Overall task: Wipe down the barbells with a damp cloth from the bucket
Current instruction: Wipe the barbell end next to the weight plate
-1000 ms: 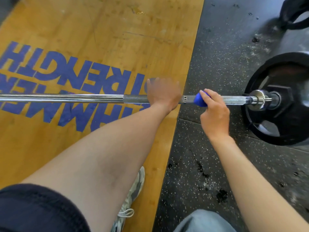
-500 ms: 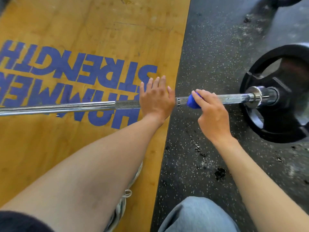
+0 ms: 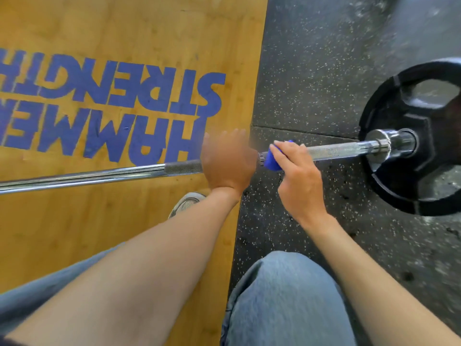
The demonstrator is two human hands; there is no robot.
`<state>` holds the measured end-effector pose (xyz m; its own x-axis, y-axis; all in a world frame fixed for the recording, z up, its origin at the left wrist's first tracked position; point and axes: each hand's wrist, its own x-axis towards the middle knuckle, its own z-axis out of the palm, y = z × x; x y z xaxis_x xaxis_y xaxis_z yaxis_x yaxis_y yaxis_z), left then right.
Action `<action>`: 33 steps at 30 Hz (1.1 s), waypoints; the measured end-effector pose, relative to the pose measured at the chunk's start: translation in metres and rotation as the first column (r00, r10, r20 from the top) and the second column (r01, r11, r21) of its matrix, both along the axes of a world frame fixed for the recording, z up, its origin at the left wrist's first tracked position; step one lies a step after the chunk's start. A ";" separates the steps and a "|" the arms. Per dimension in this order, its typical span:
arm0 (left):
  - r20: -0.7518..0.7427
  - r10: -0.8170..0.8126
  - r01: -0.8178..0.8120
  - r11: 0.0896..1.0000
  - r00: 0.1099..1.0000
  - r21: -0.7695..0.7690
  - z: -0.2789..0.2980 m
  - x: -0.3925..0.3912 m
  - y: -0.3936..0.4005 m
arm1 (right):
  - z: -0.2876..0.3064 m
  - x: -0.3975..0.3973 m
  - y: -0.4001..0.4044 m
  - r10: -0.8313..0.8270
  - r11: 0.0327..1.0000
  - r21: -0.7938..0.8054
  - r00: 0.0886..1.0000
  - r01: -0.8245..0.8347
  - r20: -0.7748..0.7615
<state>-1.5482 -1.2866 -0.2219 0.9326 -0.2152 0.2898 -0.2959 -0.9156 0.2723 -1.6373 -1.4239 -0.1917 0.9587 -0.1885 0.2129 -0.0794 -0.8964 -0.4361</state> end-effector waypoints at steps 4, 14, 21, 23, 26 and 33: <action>0.036 -0.031 0.031 0.999 0.999 -0.015 -0.003 -0.020 0.006 | 0.004 -0.017 -0.032 0.091 0.996 0.005 0.994 -0.091 -0.052; 0.051 -0.091 0.090 0.996 0.995 0.028 -0.003 -0.059 0.017 | 0.003 -0.056 -0.027 0.067 0.998 0.016 0.996 -0.066 -0.062; -0.035 -0.052 0.055 0.995 0.998 0.081 0.011 -0.069 0.016 | 0.005 -0.064 -0.008 0.112 0.991 0.080 0.991 -0.106 -0.069; -0.070 -0.070 0.076 0.994 0.995 0.083 0.016 -0.071 0.009 | 0.007 -0.060 -0.027 0.076 0.997 0.035 0.993 -0.073 -0.095; -0.130 -0.120 0.122 0.992 0.984 0.012 0.022 -0.069 -0.020 | 0.013 -0.062 -0.037 -0.194 0.980 0.036 0.977 0.198 -0.083; -0.153 -0.132 0.146 0.986 0.979 0.084 0.010 -0.062 -0.046 | 0.004 -0.068 -0.070 -0.164 0.986 -0.044 0.985 0.162 -0.050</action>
<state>-1.6103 -1.3330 -0.2114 0.9224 -0.3655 0.1250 -0.3855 -0.8918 0.2368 -1.7052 -1.4943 -0.1875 0.9260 -0.3359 0.1726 -0.2484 -0.8860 -0.3916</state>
